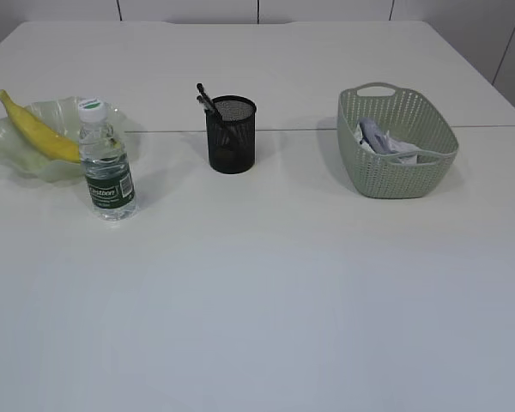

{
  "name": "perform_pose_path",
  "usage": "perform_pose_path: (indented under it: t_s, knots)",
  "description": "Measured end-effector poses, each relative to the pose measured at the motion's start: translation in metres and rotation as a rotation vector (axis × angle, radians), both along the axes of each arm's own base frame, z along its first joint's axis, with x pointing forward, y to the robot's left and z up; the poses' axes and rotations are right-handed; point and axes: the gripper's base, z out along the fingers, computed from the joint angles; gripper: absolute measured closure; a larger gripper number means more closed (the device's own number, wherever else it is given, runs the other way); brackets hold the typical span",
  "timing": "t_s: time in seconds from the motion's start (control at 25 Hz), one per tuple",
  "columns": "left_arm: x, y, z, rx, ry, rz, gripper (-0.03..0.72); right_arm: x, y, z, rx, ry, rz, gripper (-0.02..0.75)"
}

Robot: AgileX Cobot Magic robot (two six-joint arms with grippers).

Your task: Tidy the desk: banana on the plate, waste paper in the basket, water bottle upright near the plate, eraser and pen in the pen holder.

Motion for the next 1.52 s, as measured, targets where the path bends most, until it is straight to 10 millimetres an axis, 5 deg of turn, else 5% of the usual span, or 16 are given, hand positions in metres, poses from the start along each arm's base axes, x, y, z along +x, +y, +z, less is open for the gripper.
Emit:
perform_pose_path:
  t_s: [0.48, 0.8, 1.16, 1.52]
  knots:
    - [0.023, -0.006, -0.037, 0.107, 0.117, -0.046, 0.211, 0.035, 0.003, -0.057, -0.136, 0.201, -0.043, 0.515]
    - [0.035, -0.009, -0.044, 0.111, 0.068, -0.055, 0.203, 0.044, 0.005, -0.059, -0.123, 0.142, -0.05, 0.495]
    - [0.039, -0.01, -0.047, 0.111, 0.057, -0.056, 0.095, 0.047, 0.006, -0.062, -0.12, 0.132, -0.05, 0.491]
    - [0.039, -0.01, -0.047, 0.11, 0.054, -0.056, 0.113, 0.047, 0.006, -0.062, -0.121, 0.129, -0.05, 0.49]
